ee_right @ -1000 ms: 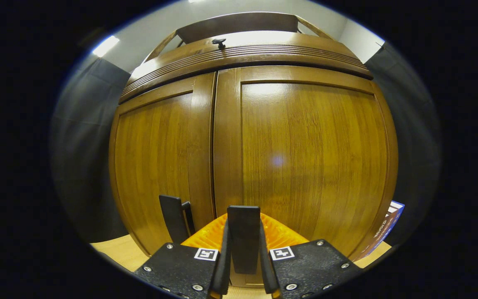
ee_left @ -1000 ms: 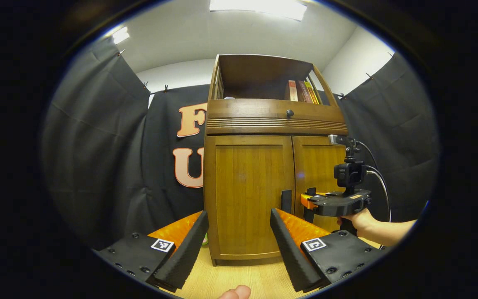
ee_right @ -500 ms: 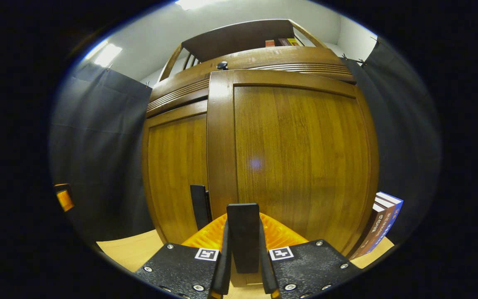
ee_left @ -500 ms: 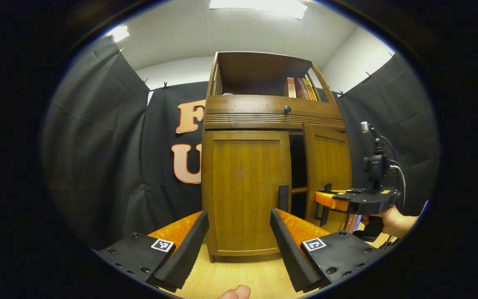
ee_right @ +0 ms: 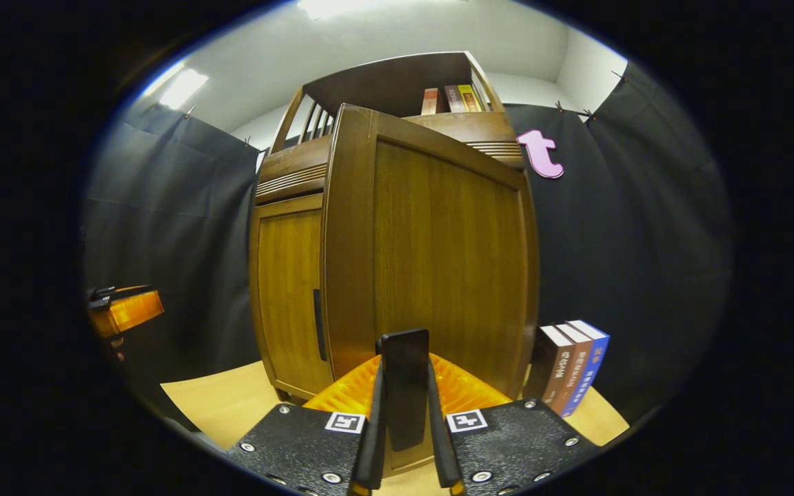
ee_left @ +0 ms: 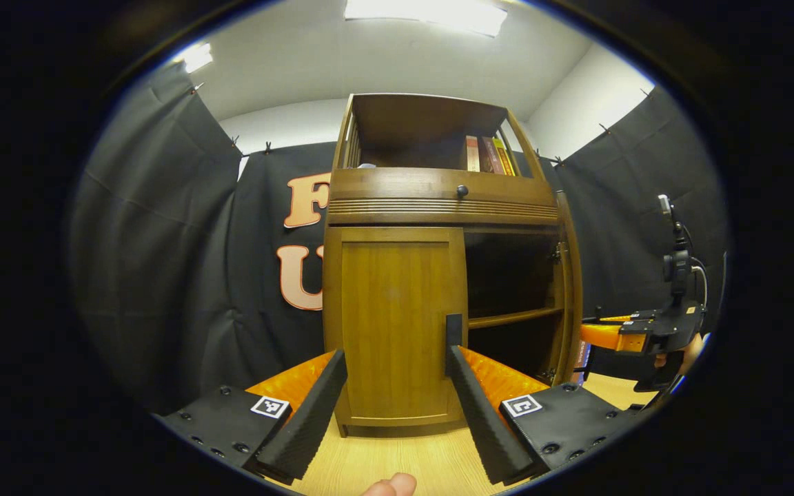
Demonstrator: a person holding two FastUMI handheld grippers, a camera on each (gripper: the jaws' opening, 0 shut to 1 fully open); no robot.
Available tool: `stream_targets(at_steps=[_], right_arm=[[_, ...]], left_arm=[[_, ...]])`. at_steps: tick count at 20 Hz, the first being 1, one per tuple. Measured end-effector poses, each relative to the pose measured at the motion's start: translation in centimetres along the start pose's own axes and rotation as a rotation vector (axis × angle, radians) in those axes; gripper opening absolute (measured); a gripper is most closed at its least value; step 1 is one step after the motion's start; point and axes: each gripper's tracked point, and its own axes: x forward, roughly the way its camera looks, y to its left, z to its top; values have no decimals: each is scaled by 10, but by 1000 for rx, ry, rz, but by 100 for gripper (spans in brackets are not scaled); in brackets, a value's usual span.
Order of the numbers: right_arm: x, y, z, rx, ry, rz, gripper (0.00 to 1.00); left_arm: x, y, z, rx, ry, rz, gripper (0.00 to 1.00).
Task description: Open the right door of the double-door shoe cabinet with the right hand, and open the left door with the left hand.
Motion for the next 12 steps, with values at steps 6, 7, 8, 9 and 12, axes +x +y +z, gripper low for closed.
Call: stream_targets(at_steps=[6, 7, 8, 9, 12], right_arm=[[-30, -41, 7, -26, 8, -67, 22], [-35, -50, 7, -34, 6, -78, 20], [-45, -61, 6, -39, 4, -91, 20], [-50, -73, 5, -42, 2, -106, 18], [-60, -102, 8, -41, 2, -160, 14]], left_arm=[[1, -19, -2, 4, 3, -36, 98], [2, -21, -4, 5, 5, -39, 98], [2, -22, -4, 4, 7, -40, 98], [3, -22, -5, 1, 7, -39, 98], [5, -20, -7, -20, 11, -34, 98]])
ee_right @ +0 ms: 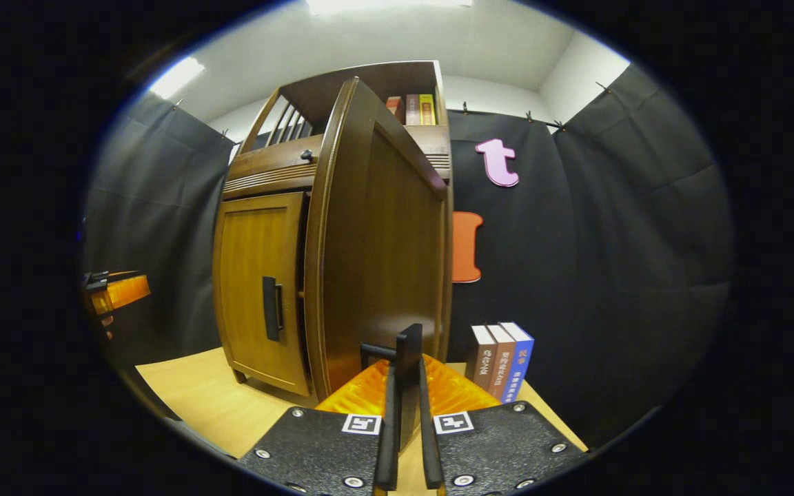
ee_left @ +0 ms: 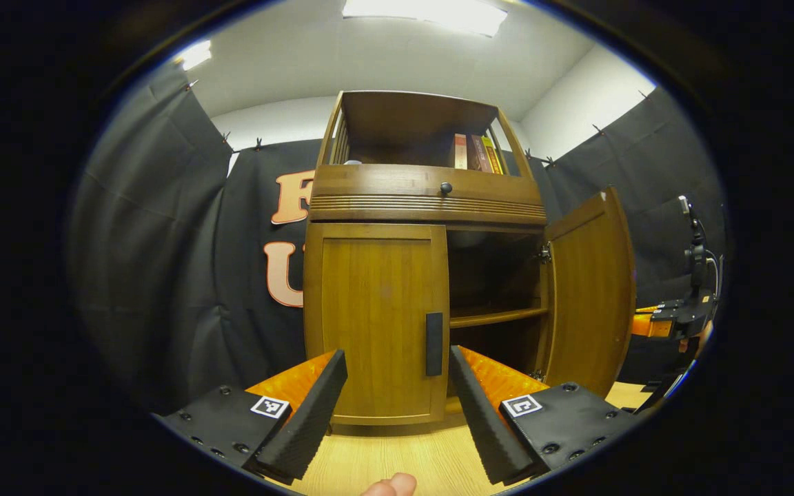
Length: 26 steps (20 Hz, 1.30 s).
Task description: Open the right door of the double-door shoe cabinet with the right hand, and open the left door with the left hand.
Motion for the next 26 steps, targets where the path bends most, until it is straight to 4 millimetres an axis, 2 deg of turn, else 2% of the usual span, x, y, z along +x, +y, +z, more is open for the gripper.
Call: stream_targets(at_steps=[1, 2, 4, 5, 7, 8, 9, 13, 14, 15, 17, 18, 19, 20, 21, 22, 23, 26], right_arm=[[-1, -13, -1, -8, 7, -28, 1], [-2, -27, -2, -24, 9, -58, 11], [-2, -32, -3, -4, 7, -43, 6], [-1, -35, -3, 5, 3, -34, 16], [-1, -43, -3, -8, 12, 3, 16], [-1, -49, -3, -14, 18, 24, 6], [-1, -53, -3, -11, 21, 48, 6], [0, -80, -2, 27, -9, 118, 6], [2, -85, -3, 50, -17, 128, 16], [2, -88, -3, 73, -23, 138, 5], [1, -86, -2, 82, -35, 154, 6], [-1, -88, -4, 64, -34, 149, 16], [-5, -89, -5, 35, -32, 135, 7], [-10, -89, -6, 15, -29, 117, 18], [-17, -89, -8, 10, -21, 96, 17], [-25, -89, -11, 13, -9, 70, 8], [-33, -89, -11, 10, -4, 36, 8], [-67, -62, 15, -4, -48, 10, 8]], left_arm=[[0, 0, -1, -6, 2, 0, 96], [1, -1, -1, -11, 6, -7, 96], [1, -4, -4, -22, 13, -19, 96], [2, -5, -4, -19, 14, -20, 96], [1, -3, -4, -6, 14, -17, 97], [0, -2, -4, -1, 13, -17, 97], [-1, -2, -3, 4, 11, -16, 97], [-1, 1, 0, -4, 0, -11, 95], [-2, 1, 0, -9, 0, -15, 96], [-3, 1, 0, -9, 1, -17, 96], [-2, 5, 1, 2, -2, -8, 97], [-2, 8, 0, 4, -1, -6, 95], [-2, 8, -1, 5, 1, -4, 95], [-2, 10, -2, 3, 1, -2, 95], [-2, 12, -3, 1, 1, 2, 95], [0, 14, -4, -4, 2, 6, 96], [1, 13, -6, -10, 3, 6, 96], [4, 8, -9, -28, 13, -4, 97]])
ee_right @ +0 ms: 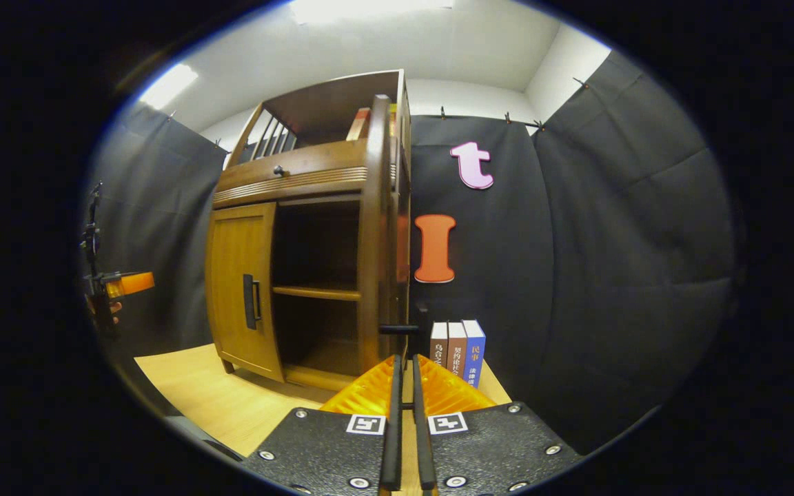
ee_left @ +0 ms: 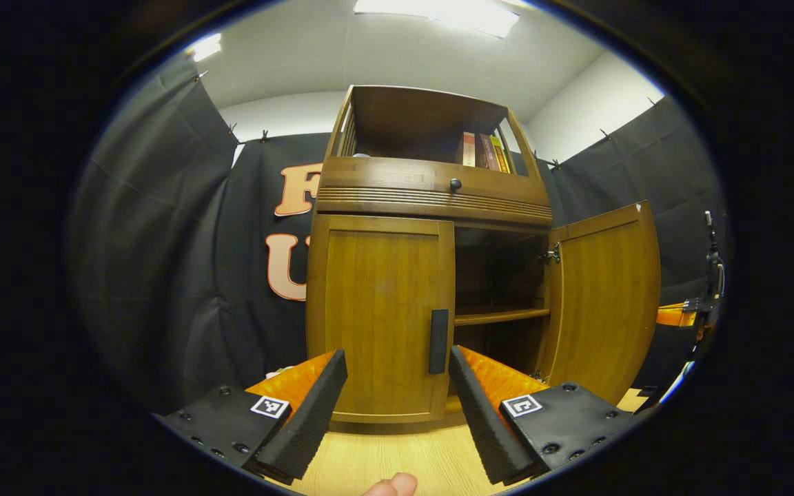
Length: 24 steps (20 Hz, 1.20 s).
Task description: Open the right door of the double-door shoe cabinet with the right hand, and open the left door with the left hand.
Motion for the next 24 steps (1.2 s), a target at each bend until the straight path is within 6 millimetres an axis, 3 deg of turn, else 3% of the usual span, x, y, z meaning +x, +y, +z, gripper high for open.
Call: stream_targets(at_steps=[3, 9, 10, 11, 12, 13, 16, 17, 18, 19, 20, 21, 22, 23, 24], right_arm=[[-21, 39, 21, 17, -32, 18, 8], [-8, 104, 19, 2, 2, 69, 8], [-3, 111, 19, -27, -5, 62, 17], [3, 117, 19, -60, -11, 55, 2], [11, 122, 19, -85, -15, 43, 16], [16, 129, 20, -100, -18, 42, 19], [34, 150, 21, -115, -7, 53, 59], [37, 153, 20, -107, 1, 48, 82], [39, 159, 19, -89, 6, 53, 67], [41, 163, 18, -66, 11, 58, 89], [42, 166, 17, -41, 14, 62, 100], [43, 169, 16, -19, 17, 67, 100], [44, 169, 15, -5, 19, 66, 94], [46, 170, 14, -1, 18, 65, 100], [47, 170, 13, -3, 20, 62, 100]], left_arm=[[0, -6, -1, 1, -2, -7, 96], [0, -15, -3, 2, 6, -19, 97], [1, -15, -3, 11, 6, -18, 97], [2, -15, -2, 19, 5, -18, 97], [4, -15, 0, 26, 2, -15, 97], [5, -14, 0, 29, 1, -12, 97], [7, -18, 2, 24, 1, -11, 95], [8, -20, 1, 22, 1, -13, 95], [10, -21, 1, 24, 3, -16, 97], [12, -23, -1, 23, 4, -17, 97], [15, -26, -3, 22, 6, -21, 96], [20, -28, -6, 22, 13, -24, 96], [26, -29, -7, 17, 18, -26, 96], [32, -32, -9, 10, 20, -30, 96], [42, -35, -10, 0, 18, -38, 96]])
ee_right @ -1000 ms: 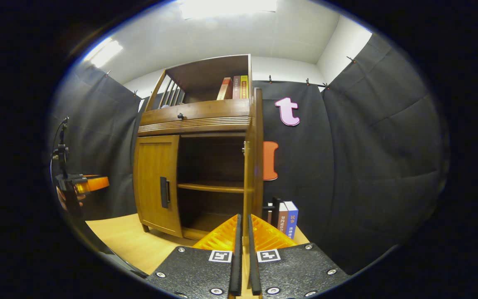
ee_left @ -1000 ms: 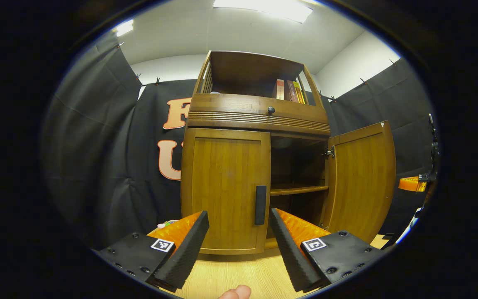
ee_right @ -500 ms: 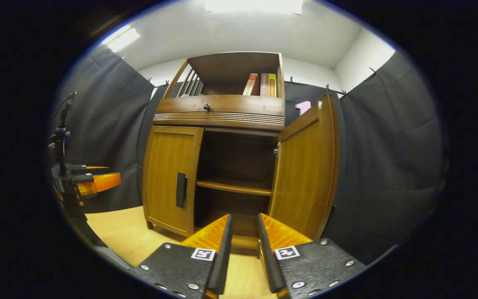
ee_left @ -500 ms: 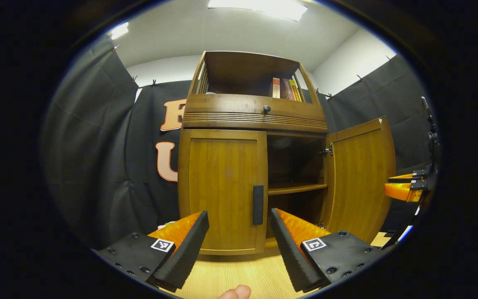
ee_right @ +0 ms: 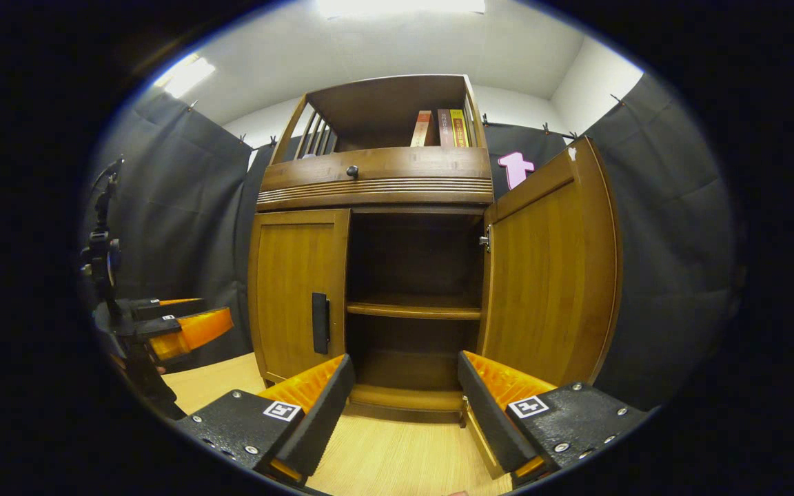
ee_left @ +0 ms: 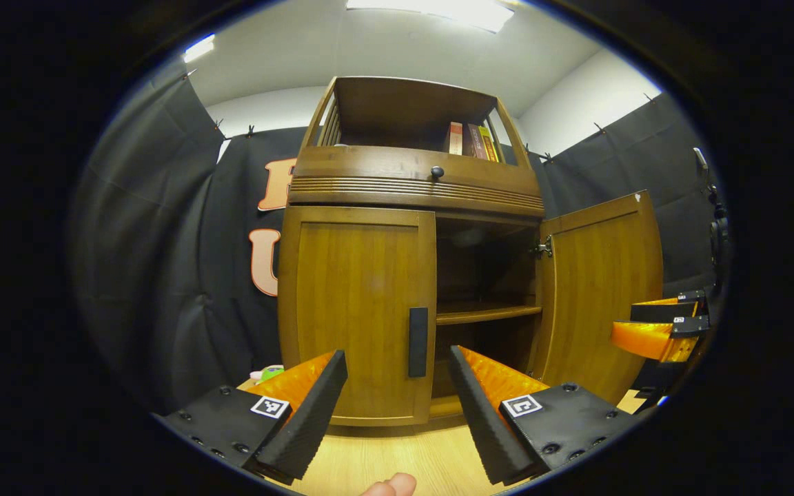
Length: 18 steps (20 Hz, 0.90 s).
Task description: Open the right door of the double-door shoe cabinet with the right hand, and open the left door with the left hand.
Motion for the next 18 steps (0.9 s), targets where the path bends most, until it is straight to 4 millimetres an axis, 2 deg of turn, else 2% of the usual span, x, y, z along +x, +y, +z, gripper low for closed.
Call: stream_targets(at_steps=[3, 4, 5, 7, 8, 10, 13, 14, 15, 18], right_arm=[[-1, -2, 2, -6, -4, -7, 100], [-2, -2, 3, -3, -8, -7, 100], [-3, -3, 3, 1, -10, -7, 100], [-6, -10, 6, 15, -16, -19, 100], [-8, -14, 8, 25, -18, -24, 100], [-12, -22, 10, 40, -22, -32, 100], [-21, -29, 13, 34, -28, -34, 85], [-23, -33, 13, 23, -28, -37, 94], [-26, -36, 15, 12, -29, -41, 94], [-33, -40, 22, -6, -44, -48, 94]], left_arm=[[36, -14, -2, -6, 4, -22, 99], [48, -20, -3, -10, 6, -31, 94], [59, -26, -4, -19, 10, -37, 99], [83, -44, -14, -30, 29, -74, 96], [97, -48, -20, -26, 35, -74, 98], [129, -48, -27, 8, 24, -48, 94], [159, -54, -40, 29, 45, -51, 94], [166, -52, -46, 19, 57, -40, 99], [174, -50, -50, 4, 71, -31, 97], [181, -43, -52, -38, 69, 11, 73]])
